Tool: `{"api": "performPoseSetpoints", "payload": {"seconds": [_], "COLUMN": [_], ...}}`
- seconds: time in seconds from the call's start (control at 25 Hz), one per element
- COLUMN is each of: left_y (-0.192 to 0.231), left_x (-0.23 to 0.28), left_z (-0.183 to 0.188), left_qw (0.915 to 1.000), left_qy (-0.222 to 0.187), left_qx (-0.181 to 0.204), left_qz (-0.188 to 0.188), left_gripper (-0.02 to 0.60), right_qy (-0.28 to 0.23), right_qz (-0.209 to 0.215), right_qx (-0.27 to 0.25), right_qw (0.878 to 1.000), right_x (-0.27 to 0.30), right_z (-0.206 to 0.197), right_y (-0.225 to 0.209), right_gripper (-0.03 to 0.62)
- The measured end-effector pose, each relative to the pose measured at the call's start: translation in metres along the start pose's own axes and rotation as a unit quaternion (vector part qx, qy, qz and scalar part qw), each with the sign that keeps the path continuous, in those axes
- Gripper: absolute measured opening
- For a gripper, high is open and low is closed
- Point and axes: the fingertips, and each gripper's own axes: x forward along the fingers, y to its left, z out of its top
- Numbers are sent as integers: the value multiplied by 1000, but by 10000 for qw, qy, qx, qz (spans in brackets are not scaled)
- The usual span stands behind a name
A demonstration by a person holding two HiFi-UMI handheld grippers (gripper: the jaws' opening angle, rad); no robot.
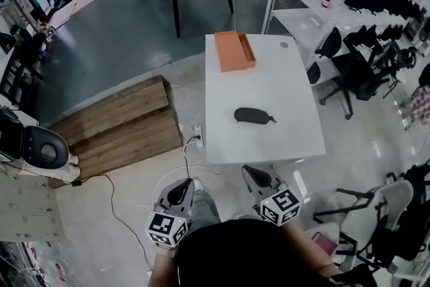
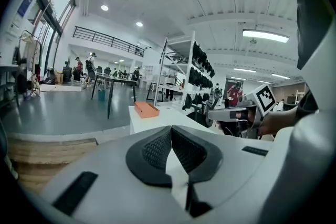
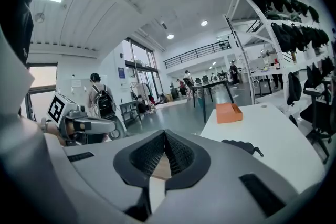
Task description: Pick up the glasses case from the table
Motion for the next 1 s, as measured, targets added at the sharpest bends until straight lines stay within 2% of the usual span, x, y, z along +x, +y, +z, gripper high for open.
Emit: {"api": "performPoseSetpoints", "payload": {"seconds": [0.32, 0.56, 0.8, 1.0], "left_y": [118, 185, 215, 212], "left_x": [51, 75, 99, 132], "left_z": [35, 51, 56, 63], "left_qw": [9992, 9977, 9955, 9926], "left_qy": [-35, -9, 138, 264], "left_qx": [80, 159, 219, 340], "left_qz": [-380, -661, -908, -1135], "left_gripper": [18, 18, 18, 20], "right_qy": [123, 225, 232, 245], "right_qz": [-268, -497, -895, -1285], "right_qx": [-76, -116, -40, 69], "right_qw": [9995, 9984, 9957, 9914], "right_x": [117, 185, 197, 181], "right_z": [34, 50, 59, 59], "right_y": [-11, -13, -31, -63], "right_gripper": [26, 26, 26, 26]}}
